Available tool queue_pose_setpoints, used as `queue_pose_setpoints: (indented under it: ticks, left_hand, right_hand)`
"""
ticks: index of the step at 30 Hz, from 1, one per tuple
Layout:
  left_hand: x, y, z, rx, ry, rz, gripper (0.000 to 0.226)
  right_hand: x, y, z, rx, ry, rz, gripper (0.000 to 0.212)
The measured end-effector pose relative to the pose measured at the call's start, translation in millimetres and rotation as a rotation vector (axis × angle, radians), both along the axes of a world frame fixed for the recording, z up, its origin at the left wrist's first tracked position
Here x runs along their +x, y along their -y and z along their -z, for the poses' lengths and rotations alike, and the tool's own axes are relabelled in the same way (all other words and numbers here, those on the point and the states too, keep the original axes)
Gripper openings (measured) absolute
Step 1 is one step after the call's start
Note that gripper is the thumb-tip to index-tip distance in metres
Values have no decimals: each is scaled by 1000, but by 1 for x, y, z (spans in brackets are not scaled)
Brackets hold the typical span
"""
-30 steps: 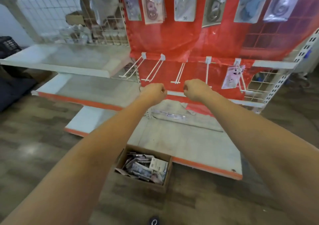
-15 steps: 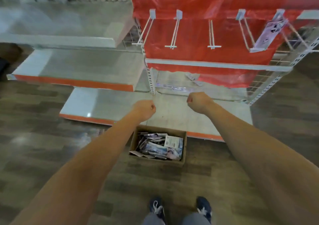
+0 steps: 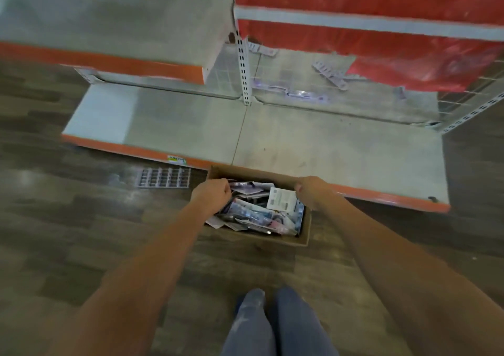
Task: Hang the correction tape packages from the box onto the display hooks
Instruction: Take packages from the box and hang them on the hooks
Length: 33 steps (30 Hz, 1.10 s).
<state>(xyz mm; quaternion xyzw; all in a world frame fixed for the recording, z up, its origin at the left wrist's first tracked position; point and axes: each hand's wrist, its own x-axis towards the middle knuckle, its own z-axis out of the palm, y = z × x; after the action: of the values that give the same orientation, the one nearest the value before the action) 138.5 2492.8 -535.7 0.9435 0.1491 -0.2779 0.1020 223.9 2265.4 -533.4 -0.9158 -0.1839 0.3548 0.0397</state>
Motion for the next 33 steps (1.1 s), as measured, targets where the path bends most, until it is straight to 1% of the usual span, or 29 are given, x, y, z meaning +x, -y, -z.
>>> queue_pose_setpoints:
  ticks: [3,5,8,12,15,18,20,22,25,27,30,33]
  left_hand:
    - [3,-6,66,-3,-27,-9,29]
    - [5,-12,113,-1,-47,-15,28]
    - [10,-23,179,52,-87,7,22]
    - [18,-41,248,99,-63,-23,24]
    - [23,-50,283,130,-10,-27,23]
    - [29,-53,304,181,86,14,21]
    - [34,-51,312,217,126,56,22]
    - [38,-49,317,224,135,77,26]
    - [38,-48,319,197,160,54,27]
    - [37,-49,321,203,178,40,27]
    - [38,-50,325,260,189,17,30]
    - [39,-47,326,355,166,23,20]
  right_hand:
    - [3,-6,67,-7,31,-45,27]
    - [6,-8,113,11,33,-69,30]
    - [10,-9,182,0,22,-55,34]
    - [12,-11,260,-2,21,16,47]
    - [14,-9,299,30,58,19,63]
    - [14,-7,327,86,57,35,88]
    - [8,-3,341,112,81,19,101]
    - [1,0,352,115,151,-7,103]
    - [-1,-2,359,110,239,-22,104]
    - [2,-5,362,124,240,-7,105]
    - [5,-6,364,154,232,28,104]
    - [7,-7,364,172,259,31,98]
